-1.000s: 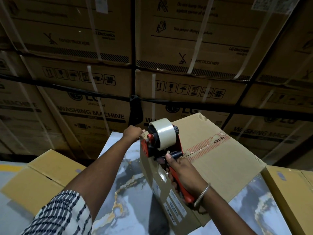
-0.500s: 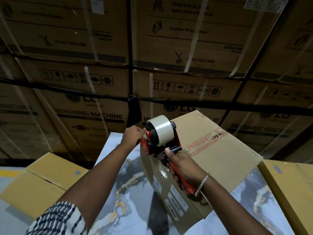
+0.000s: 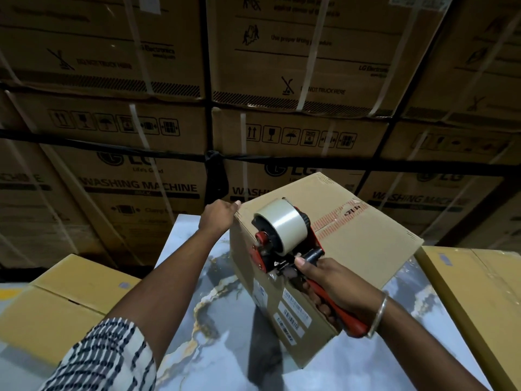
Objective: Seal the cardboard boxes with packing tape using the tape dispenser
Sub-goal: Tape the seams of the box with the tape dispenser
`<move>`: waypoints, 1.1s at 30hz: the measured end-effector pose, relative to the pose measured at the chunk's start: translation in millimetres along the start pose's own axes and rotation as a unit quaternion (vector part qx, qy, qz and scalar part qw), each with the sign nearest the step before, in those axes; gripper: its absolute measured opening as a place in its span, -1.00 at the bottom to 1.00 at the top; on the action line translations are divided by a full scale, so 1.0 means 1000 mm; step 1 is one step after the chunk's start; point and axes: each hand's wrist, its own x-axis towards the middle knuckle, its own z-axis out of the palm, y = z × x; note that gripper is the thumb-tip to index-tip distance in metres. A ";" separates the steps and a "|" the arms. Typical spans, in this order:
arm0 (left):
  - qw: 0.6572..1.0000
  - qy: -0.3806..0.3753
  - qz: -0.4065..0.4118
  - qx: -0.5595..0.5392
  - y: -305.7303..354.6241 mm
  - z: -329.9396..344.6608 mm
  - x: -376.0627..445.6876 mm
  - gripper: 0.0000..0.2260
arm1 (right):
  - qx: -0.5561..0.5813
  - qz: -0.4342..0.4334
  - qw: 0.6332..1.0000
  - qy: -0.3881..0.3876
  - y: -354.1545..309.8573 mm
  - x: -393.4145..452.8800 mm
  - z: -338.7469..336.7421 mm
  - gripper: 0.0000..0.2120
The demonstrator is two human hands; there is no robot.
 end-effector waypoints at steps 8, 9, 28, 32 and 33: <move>0.962 0.109 -0.077 -0.238 -0.006 0.048 -0.017 -0.56 | 0.009 0.004 0.999 0.032 0.011 -0.009 0.001 -0.46; 0.952 0.110 -0.083 -0.272 -0.008 0.054 -0.019 -0.54 | 0.011 0.004 0.999 0.032 0.013 -0.009 0.001 -0.46; 0.978 0.134 -0.048 -0.152 -0.008 0.080 0.027 -0.42 | 0.075 0.004 0.996 0.046 0.011 0.026 -0.010 -0.41; 0.950 0.130 0.261 -0.108 -0.030 0.078 -0.007 -0.46 | 0.075 -0.001 0.996 0.044 0.012 0.026 -0.010 -0.39; 0.943 0.095 0.308 -0.080 -0.035 0.077 -0.012 -0.43 | 0.073 0.000 0.996 0.044 0.011 0.026 -0.010 -0.38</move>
